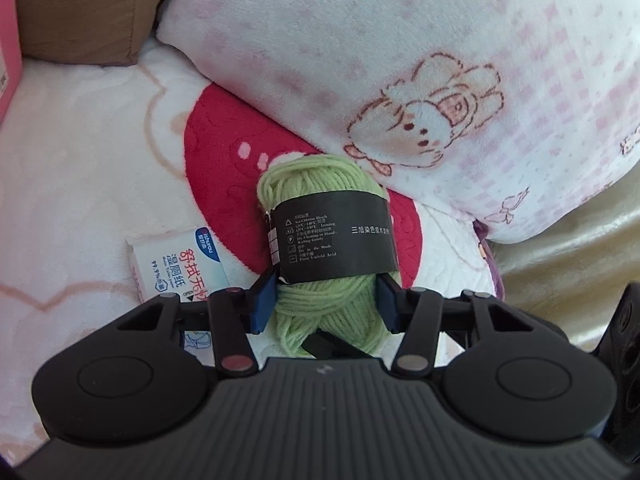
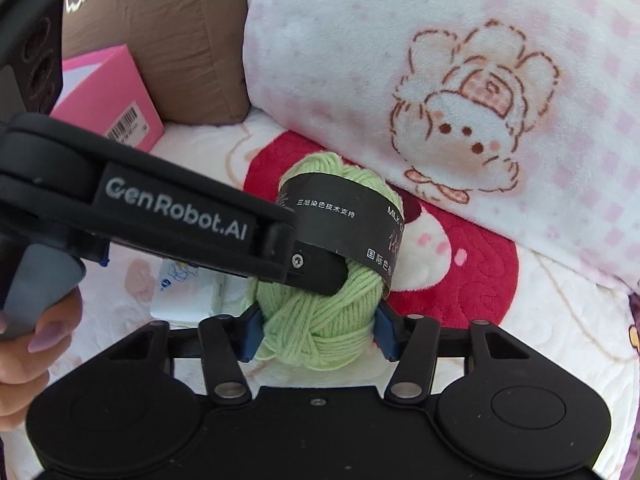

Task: Organize objects
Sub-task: 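Close the left gripper on the green yarn ball, then lift the yarn ball with the left gripper and carry it over the pink box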

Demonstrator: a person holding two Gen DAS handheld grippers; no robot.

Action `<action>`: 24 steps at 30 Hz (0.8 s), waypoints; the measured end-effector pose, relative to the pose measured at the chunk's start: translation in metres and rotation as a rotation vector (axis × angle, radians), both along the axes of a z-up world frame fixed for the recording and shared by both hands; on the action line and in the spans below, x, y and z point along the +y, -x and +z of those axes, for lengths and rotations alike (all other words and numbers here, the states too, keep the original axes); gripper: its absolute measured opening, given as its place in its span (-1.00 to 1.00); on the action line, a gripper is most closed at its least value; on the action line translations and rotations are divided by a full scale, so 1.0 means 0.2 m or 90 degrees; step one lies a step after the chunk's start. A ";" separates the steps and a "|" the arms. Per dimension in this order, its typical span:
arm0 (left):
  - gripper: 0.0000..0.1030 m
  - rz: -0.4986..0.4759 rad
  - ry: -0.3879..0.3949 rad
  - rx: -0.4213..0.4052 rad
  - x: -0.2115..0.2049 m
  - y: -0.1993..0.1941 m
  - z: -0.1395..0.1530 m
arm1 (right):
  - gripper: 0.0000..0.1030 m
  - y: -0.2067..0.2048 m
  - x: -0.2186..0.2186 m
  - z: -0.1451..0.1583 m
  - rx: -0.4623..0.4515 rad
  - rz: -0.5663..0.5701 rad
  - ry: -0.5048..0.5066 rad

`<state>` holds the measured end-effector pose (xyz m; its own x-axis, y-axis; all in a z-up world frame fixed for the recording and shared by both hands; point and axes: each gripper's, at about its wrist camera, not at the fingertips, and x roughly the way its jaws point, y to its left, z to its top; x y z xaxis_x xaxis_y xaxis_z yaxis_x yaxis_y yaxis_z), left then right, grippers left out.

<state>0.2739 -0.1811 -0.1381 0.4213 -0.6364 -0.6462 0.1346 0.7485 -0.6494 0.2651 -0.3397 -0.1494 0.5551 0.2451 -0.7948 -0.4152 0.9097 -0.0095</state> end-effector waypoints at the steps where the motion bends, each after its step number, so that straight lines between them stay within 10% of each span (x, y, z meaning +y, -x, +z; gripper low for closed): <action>1: -0.05 0.000 0.004 -0.001 0.01 0.01 0.01 | 0.06 0.01 0.00 0.02 -0.001 -0.001 -0.008; 24: -0.07 -0.035 -0.015 -0.018 0.18 0.28 0.31 | 0.00 0.33 0.12 0.28 -0.059 0.002 -0.057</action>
